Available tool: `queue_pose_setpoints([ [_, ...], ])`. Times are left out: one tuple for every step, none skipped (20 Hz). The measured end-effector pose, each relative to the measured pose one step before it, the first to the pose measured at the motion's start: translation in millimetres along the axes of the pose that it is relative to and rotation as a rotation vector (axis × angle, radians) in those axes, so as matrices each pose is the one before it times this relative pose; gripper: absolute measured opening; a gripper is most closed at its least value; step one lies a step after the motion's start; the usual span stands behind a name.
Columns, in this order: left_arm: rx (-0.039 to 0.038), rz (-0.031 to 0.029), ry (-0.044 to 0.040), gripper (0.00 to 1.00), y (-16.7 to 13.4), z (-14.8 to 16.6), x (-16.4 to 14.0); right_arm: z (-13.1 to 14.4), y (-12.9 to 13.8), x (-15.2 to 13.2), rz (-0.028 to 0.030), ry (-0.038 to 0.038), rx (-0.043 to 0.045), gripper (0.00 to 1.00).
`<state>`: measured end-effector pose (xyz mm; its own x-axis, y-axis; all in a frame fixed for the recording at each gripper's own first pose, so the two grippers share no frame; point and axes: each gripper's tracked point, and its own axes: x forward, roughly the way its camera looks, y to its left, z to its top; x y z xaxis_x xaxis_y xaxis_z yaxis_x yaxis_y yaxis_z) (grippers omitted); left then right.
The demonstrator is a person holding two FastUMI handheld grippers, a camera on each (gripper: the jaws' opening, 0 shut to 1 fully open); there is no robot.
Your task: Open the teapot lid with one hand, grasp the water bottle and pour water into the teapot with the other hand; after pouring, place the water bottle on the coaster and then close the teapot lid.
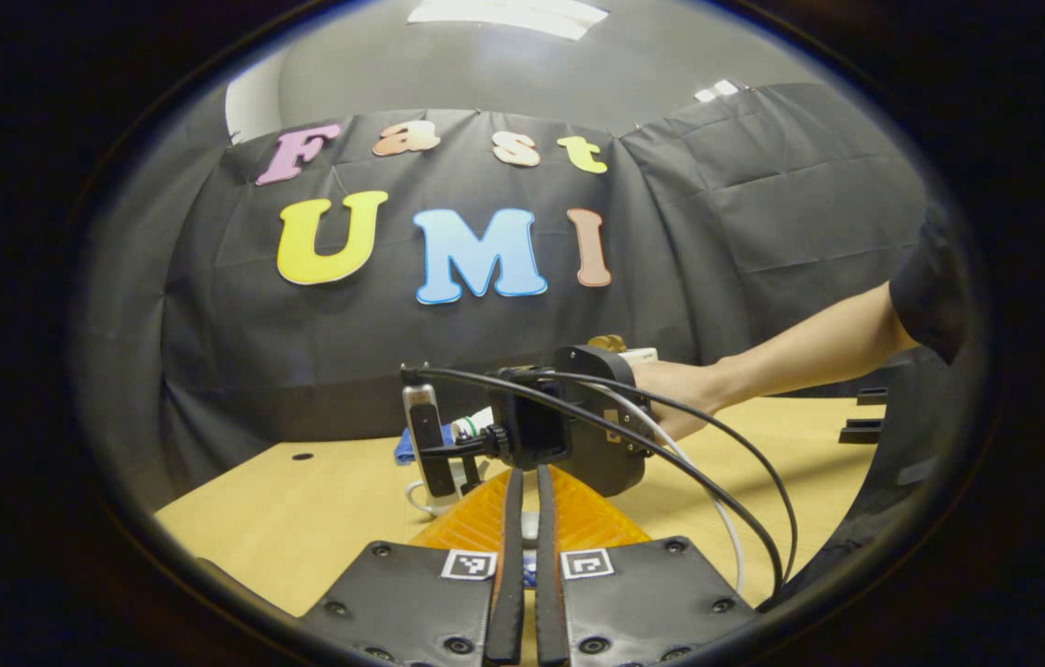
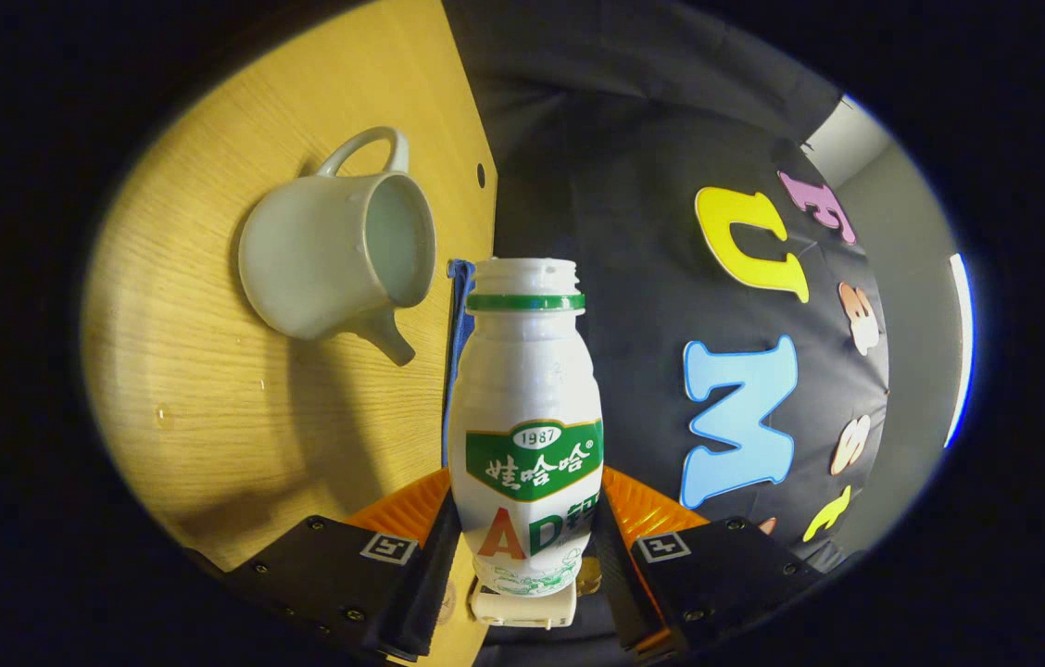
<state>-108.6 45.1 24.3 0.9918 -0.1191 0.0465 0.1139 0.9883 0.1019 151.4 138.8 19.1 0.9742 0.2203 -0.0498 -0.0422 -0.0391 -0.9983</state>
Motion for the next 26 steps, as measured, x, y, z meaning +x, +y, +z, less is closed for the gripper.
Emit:
queue_pose_setpoints([
  [0.00050, -0.00134, 0.00131, 0.15, -0.46, -0.33, -0.09, -0.12, -1.30, 0.14, -0.00261, -0.00322, -0.01725, 0.71],
  [0.00033, -0.00128, 0.00241, 0.15, -0.24, -1.38, 0.17, -0.19, -1.79, 0.86, -0.00171, -0.00213, -0.01668, 0.71],
  [0.00050, -0.00005, 0.00149, 0.11, -0.18, -0.26, 0.38, 0.21, -1.00, 0.16, -0.00314, -0.00047, -0.01774, 0.71],
  [0.00049, 0.00225, 0.00027, 0.15, 1.17, -0.14, -0.78, 0.48, -1.63, 1.26, -0.00599, -0.00284, -0.02039, 0.71],
  [-0.00102, -0.00029, 0.00069, 0.16, 0.25, 0.54, 0.16, -0.55, -1.94, -0.40, -0.00568, 0.00037, -0.02174, 0.71],
  [-0.00144, 0.00218, -0.00028, 0.15, -0.09, -0.94, 0.23, 0.25, -1.73, -0.60, -0.00111, -0.00249, -0.01746, 0.71],
  [0.00102, 0.00242, 0.00054, 0.15, 0.77, 0.61, -0.36, 1.73, -1.31, 0.37, -0.00053, -0.00267, -0.01556, 0.71],
  [0.00239, 0.00221, -0.00043, 0.15, 0.89, 0.43, -0.97, 0.15, 0.01, 1.03, -0.00063, -0.00272, -0.01659, 0.71],
  [0.00111, 0.00200, -0.00087, 0.15, 0.57, 1.19, 0.29, 0.74, -1.16, 0.15, -0.00658, -0.00396, -0.01503, 0.71],
  [0.00054, 0.00002, 0.00073, 0.15, 0.15, -1.47, -1.13, 0.18, -0.70, -0.96, -0.00836, -0.00433, -0.01390, 0.71],
  [0.00032, 0.00175, 0.00053, 0.15, 0.21, -0.30, -0.96, 0.64, -1.12, 0.75, -0.00409, -0.00333, -0.01625, 0.71],
  [0.00174, 0.00062, 0.00356, 0.15, -0.30, -0.66, -0.20, -0.11, -1.62, -0.12, -0.00393, -0.00282, -0.01505, 0.71],
  [0.00238, -0.00010, 0.00090, 0.15, -0.54, 0.19, -0.67, 0.70, -1.64, 0.04, -0.00412, -0.00375, -0.01313, 0.71],
  [0.00229, -0.00008, 0.00003, 0.15, 0.39, 2.05, 1.59, 0.32, -0.82, -0.55, -0.00199, -0.00209, -0.01285, 0.71],
  [0.00107, -0.00050, -0.00093, 0.15, 0.14, 0.92, 0.63, -0.26, -1.42, 0.74, -0.00438, -0.00082, -0.01044, 0.71],
  [0.00028, 0.00027, -0.00171, 0.15, 0.10, -0.27, -0.13, -0.65, -0.67, 0.46, -0.00261, 0.00148, -0.00590, 0.71],
  [0.00088, -0.00002, -0.00055, 0.11, 0.37, 1.10, 0.67, -0.85, -0.09, 0.50, 0.00050, 0.00127, -0.00252, 0.71],
  [0.00092, 0.00191, -0.00028, 0.15, 0.42, -0.82, -1.01, -0.42, -0.37, 0.96, -0.00030, 0.00138, -0.00556, 0.71],
  [0.00037, -0.00019, 0.00112, 0.15, -0.43, 0.36, -0.27, -0.22, -1.80, 0.42, -0.00517, -0.00141, -0.01069, 0.71],
  [-0.00137, -0.00082, 0.00180, 0.15, 0.04, -1.16, 0.39, -0.54, -2.35, 1.05, -0.00679, -0.00064, -0.01375, 0.71],
  [-0.00092, -0.00010, 0.00159, 0.15, 0.10, 0.26, 0.22, -1.46, -2.72, -0.71, -0.00790, 0.00118, -0.01078, 0.71],
  [0.00024, -0.00014, 0.00038, 0.15, -1.26, -1.04, 0.46, -0.85, -2.01, -0.29, -0.00405, -0.00077, -0.00723, 0.71],
  [0.00015, 0.00010, 0.00091, 0.15, 0.23, 0.77, 0.04, -0.97, -2.08, -0.21, -0.00308, 0.00025, -0.00818, 0.71],
  [0.00055, -0.00041, 0.00062, 0.15, 0.37, -0.55, 0.21, -0.09, -2.31, 0.59, -0.00675, 0.00025, -0.00901, 0.71],
  [0.00166, 0.00059, -0.00034, 0.16, 0.19, 0.33, 0.02, 0.28, -2.69, 0.27, -0.00791, -0.00214, -0.00852, 0.71],
  [0.00153, 0.00079, -0.00143, 0.11, 0.07, -0.72, -1.27, -0.08, -1.79, 0.18, -0.00508, -0.00072, -0.00753, 0.71],
])
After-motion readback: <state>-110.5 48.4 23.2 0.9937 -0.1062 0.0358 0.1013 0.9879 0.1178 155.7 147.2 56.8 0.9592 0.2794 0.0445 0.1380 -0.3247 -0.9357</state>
